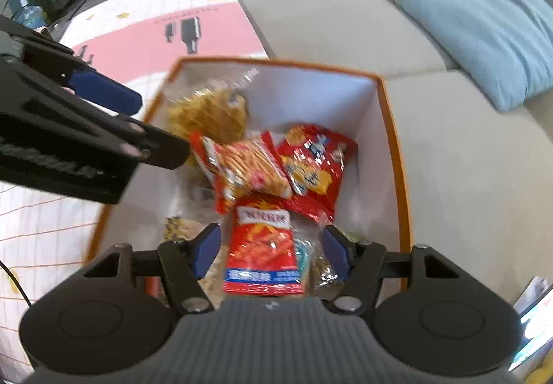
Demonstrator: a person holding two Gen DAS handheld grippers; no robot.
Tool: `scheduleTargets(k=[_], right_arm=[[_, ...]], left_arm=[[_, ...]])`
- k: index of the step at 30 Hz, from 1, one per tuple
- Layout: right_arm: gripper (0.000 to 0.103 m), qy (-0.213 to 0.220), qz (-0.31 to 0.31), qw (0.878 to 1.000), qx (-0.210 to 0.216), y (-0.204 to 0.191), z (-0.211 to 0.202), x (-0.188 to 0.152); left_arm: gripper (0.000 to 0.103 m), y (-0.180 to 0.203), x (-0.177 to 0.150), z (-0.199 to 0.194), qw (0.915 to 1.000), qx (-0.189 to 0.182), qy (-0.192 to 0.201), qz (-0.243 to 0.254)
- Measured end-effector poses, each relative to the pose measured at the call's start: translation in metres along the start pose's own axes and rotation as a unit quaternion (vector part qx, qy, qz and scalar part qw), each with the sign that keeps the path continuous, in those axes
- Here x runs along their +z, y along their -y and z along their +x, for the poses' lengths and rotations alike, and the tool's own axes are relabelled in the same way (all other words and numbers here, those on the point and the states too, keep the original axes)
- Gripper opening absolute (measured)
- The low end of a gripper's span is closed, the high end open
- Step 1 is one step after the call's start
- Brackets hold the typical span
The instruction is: Organize snacks
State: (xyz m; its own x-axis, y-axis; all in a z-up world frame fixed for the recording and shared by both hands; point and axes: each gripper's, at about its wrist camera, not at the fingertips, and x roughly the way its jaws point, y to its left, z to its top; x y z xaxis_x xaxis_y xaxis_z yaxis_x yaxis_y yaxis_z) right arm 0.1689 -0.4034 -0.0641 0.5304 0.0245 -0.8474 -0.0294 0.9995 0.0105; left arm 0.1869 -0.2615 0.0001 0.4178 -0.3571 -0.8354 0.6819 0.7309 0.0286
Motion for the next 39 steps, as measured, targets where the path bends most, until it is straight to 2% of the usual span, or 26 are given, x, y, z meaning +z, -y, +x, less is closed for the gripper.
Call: scheduleTargets(k=[3, 7, 11, 18, 21, 25, 28, 34, 39], right_arm=[[0.068, 0.018, -0.011, 1.0, 0.005, -0.014, -0.023, 0.005], [0.068, 0.049, -0.015, 0.999, 0.014, -0.038, -0.054, 0.009], [0.068, 0.1, -0.007, 0.995, 0.017, -0.063, -0.092, 0.006], [0.069, 0.205, 0.028, 0.978, -0.027, -0.111, -0.146, -0.012], [0.071, 0.23, 0.05, 0.972, -0.023, -0.131, -0.161, -0.024], [0.071, 0.247, 0.085, 0.965, -0.011, -0.154, -0.169, -0.044], [0.071, 0.25, 0.098, 0.963, -0.014, -0.171, -0.165, -0.063], [0.071, 0.213, 0.08, 0.973, -0.042, -0.193, -0.145, -0.088], [0.071, 0.166, 0.063, 0.982, -0.059, -0.198, -0.119, -0.101]], left_arm=[[0.07, -0.004, -0.008, -0.032, 0.9988, 0.034, 0.035, -0.005], [0.07, -0.014, -0.025, -0.08, 0.9949, 0.05, 0.084, -0.025], [0.07, -0.023, -0.05, -0.12, 0.988, 0.075, 0.128, -0.044], [0.071, -0.033, -0.091, -0.162, 0.9712, 0.152, 0.175, -0.056], [0.076, -0.036, -0.112, -0.174, 0.9617, 0.189, 0.189, -0.061], [0.076, -0.039, -0.135, -0.176, 0.9503, 0.236, 0.191, -0.071], [0.076, -0.043, -0.15, -0.168, 0.9494, 0.244, 0.179, -0.085], [0.076, -0.047, -0.176, -0.137, 0.9581, 0.242, 0.119, -0.097], [0.076, -0.052, -0.19, -0.105, 0.9711, 0.204, 0.062, -0.106]])
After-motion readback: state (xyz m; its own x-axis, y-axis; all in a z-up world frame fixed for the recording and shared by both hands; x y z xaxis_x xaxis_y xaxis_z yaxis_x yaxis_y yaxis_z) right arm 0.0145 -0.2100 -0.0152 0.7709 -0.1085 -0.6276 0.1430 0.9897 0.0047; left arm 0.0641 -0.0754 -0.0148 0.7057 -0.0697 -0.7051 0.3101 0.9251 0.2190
